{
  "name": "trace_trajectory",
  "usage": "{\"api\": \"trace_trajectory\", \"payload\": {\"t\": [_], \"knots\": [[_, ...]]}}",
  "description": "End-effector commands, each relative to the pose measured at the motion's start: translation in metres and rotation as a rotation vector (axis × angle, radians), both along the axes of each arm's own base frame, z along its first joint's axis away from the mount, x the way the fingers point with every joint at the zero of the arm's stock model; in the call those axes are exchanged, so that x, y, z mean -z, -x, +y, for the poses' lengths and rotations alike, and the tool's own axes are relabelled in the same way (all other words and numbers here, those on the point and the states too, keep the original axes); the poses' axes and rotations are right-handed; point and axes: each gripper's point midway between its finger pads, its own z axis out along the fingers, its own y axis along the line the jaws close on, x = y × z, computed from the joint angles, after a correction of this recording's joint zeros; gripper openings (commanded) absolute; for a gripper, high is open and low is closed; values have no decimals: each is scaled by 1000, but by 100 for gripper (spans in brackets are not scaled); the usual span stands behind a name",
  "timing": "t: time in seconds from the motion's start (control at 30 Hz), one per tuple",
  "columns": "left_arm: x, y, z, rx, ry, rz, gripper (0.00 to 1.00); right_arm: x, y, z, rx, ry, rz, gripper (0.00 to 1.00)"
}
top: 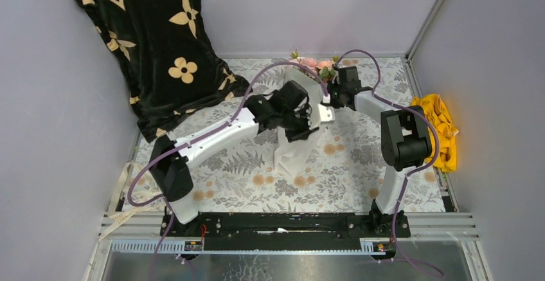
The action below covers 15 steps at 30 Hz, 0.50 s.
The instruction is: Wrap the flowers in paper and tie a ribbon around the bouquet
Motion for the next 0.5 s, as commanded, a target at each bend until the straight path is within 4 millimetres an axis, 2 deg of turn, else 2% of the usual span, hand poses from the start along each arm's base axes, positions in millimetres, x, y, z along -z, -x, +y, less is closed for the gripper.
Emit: {"api": "trace_trajectory", "payload": {"t": [0.0,0.07,0.1,0.13,0.27,0.37,0.47], "knots": [[4,-55,15,-179,54,-30,17,4,-8,-3,22,7,-22,0],[46,-64,30,-198,-51,-62,11,4,-9,-2,22,-3,-23,0],[68,-62,37,-193,-95,-60,11,4,-8,-1,21,-4,-22,0],[80,-61,39,-188,-114,-60,11,3,-8,-2,24,-6,-23,0],[106,-43,30,-117,-129,-82,11,5,-5,-3,28,-6,-22,0],[123,-14,16,-29,-140,-126,11,8,-5,-4,33,-6,-15,0],[144,14,17,21,-172,-107,13,12,-2,-6,43,-4,-3,0]]}}
